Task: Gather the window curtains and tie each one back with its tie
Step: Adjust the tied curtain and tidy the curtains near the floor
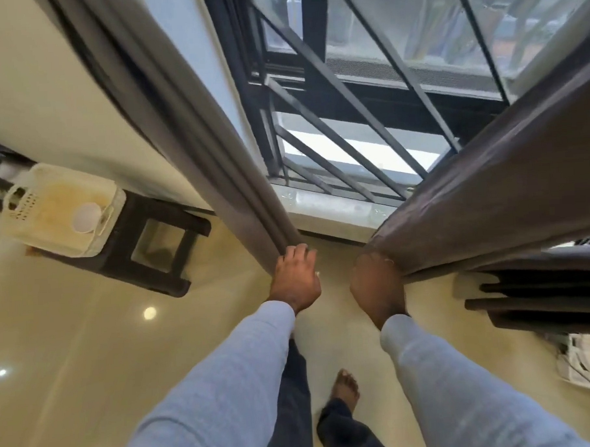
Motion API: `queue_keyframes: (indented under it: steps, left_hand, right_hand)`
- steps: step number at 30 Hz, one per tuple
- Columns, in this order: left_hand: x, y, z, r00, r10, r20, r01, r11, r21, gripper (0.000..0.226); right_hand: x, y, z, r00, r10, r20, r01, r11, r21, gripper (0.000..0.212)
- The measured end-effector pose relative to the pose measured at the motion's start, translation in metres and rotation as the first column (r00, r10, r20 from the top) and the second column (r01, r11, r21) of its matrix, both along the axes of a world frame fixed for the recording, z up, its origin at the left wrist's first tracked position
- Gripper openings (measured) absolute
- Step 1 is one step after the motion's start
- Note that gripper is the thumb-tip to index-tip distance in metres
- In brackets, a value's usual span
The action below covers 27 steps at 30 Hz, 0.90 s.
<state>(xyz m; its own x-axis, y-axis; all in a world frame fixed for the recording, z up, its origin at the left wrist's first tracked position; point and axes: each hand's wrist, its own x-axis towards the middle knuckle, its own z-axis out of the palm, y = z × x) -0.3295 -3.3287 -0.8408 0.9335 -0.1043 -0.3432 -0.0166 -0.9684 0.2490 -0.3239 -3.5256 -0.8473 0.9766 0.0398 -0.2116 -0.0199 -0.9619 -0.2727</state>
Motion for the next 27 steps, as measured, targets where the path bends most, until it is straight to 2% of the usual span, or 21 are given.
queue_keyframes:
  steps: [2,4,7,9,11,14,17,19,23,27]
  left_hand:
    - [0.026,-0.006,-0.017,1.000,-0.022,-0.004,0.022,0.999,-0.024,0.051]
    - [0.053,-0.009,-0.037,1.000,-0.023,-0.011,0.022,0.998,-0.055,0.052]
    - [0.100,-0.011,-0.082,0.998,0.035,-0.053,-0.040,0.994,-0.102,0.051]
    - [0.127,-0.005,-0.110,0.989,0.116,-0.088,-0.125,0.987,-0.104,0.056]
    - [0.156,0.003,-0.139,0.966,0.221,-0.134,-0.235,0.966,-0.107,0.071]
    - [0.196,0.018,-0.172,0.884,0.394,-0.251,-0.436,0.890,-0.138,0.094]
    - [0.229,0.037,-0.206,0.865,0.446,-0.232,-0.471,0.880,-0.065,0.101]
    - [0.240,0.044,-0.216,0.859,0.486,-0.162,-0.501,0.863,-0.064,0.093]
    - [0.245,0.041,-0.229,0.843,0.534,0.060,-0.530,0.844,-0.081,0.061]
    - [0.234,0.048,-0.241,0.860,0.495,0.128,-0.495,0.868,-0.035,0.056]
  right_hand:
    - [0.020,0.000,-0.017,0.997,-0.070,0.010,0.069,0.994,0.080,0.012]
    - [0.040,0.004,-0.034,0.989,-0.149,-0.007,0.148,0.973,0.177,0.026]
    - [0.082,0.006,-0.073,0.936,-0.331,-0.121,0.353,0.894,0.276,0.050]
    - [0.106,0.005,-0.101,0.888,-0.417,-0.196,0.457,0.849,0.266,0.070]
    - [0.130,0.001,-0.132,0.862,-0.449,-0.234,0.494,0.846,0.198,0.081]
    - [0.162,-0.006,-0.168,0.835,-0.477,-0.274,0.531,0.830,0.173,0.078]
    - [0.189,-0.012,-0.203,0.803,-0.523,-0.285,0.573,0.810,0.129,0.070]
    - [0.199,-0.016,-0.220,0.804,-0.523,-0.282,0.569,0.814,0.113,0.062]
    - [0.207,-0.021,-0.241,0.797,-0.543,-0.264,0.586,0.801,0.122,0.046]
    - [0.205,-0.020,-0.248,0.820,-0.534,-0.205,0.561,0.821,0.104,0.039]
